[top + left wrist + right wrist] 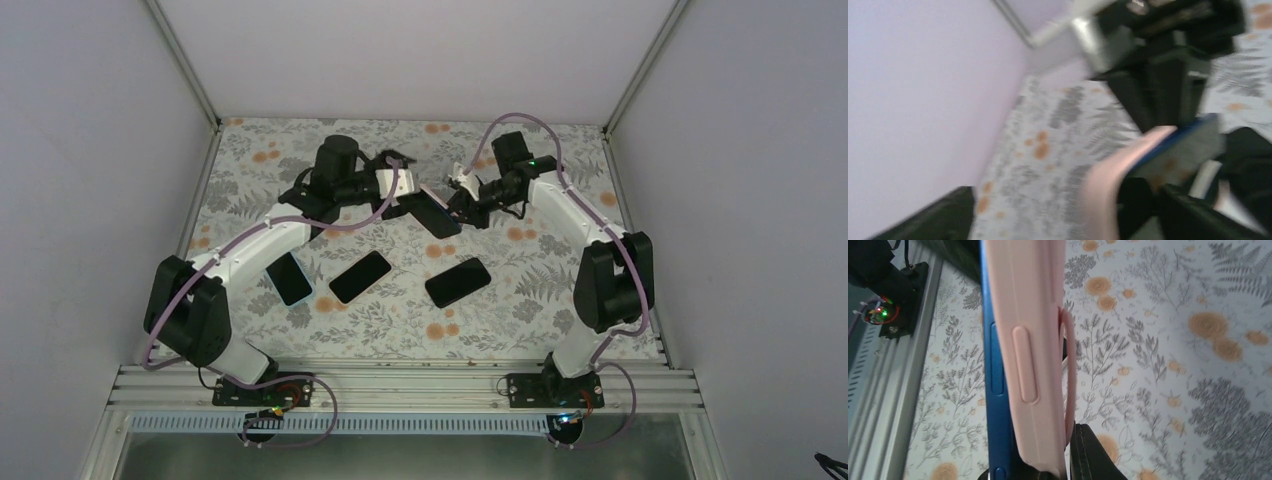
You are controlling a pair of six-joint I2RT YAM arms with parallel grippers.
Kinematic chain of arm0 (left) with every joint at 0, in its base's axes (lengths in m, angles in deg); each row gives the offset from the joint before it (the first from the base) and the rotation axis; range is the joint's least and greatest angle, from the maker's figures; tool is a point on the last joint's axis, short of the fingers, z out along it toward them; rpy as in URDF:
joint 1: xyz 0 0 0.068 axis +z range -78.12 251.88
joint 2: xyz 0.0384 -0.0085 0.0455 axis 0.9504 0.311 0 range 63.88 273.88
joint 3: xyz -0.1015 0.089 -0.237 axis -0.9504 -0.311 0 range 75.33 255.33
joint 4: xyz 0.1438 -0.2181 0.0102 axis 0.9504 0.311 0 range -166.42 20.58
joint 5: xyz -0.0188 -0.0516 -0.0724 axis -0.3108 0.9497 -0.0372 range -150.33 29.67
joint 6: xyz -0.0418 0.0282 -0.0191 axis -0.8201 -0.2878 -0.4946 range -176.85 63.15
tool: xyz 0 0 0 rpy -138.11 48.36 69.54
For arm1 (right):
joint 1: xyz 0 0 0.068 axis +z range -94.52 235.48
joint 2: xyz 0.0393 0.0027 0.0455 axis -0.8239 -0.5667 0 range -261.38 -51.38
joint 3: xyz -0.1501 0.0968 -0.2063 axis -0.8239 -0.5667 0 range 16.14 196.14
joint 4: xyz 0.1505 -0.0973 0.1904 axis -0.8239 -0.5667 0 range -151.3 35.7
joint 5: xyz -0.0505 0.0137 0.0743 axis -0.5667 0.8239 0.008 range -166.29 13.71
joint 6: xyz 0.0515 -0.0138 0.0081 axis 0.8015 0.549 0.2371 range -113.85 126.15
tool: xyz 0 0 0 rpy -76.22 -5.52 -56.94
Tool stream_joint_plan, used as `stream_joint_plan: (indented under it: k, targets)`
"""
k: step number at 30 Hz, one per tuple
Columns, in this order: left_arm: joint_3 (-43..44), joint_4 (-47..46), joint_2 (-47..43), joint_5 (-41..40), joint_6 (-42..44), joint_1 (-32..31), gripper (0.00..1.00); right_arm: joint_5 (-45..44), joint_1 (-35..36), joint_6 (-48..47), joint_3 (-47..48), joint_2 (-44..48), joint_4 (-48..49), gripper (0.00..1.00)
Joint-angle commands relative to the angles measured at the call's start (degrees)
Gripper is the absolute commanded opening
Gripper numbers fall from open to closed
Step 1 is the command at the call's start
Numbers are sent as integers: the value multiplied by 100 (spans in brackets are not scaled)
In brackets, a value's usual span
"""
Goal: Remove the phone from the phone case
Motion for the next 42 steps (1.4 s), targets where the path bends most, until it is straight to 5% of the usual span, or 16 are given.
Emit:
stream_joint_plan:
  k: [1, 5, 9, 14, 25, 30, 42]
  targets:
    - [67, -1442, -364, -899, 112, 219, 100, 1063, -320, -29, -268, 138, -341, 4]
    - [27, -1601, -503, -963, -35, 320, 100, 792, -639, 641, -335, 165, 137, 4]
    - [-236, -2032, -455, -1595, -393, -85, 100, 225, -1219, 3390, -105, -425, 1600, 4]
    - [-208, -2693, 11, -2987, -779, -814, 100, -914, -1346, 4202, 1128, -1370, 1586, 4]
    - [417, -3653, 1585, -4218, -1314, -1533, 100, -1346, -1165, 4982, 2466, -1820, 1774, 4]
    - [979, -3949, 2289, -5101, -1352, -1792, 100, -1124, -1094, 5096, 2319, -1817, 1889, 4]
    - [1883, -3709, 3118, -5645, -1424, -1825, 100, -792, -1032, 5315, 1906, -1368, 2191, 4]
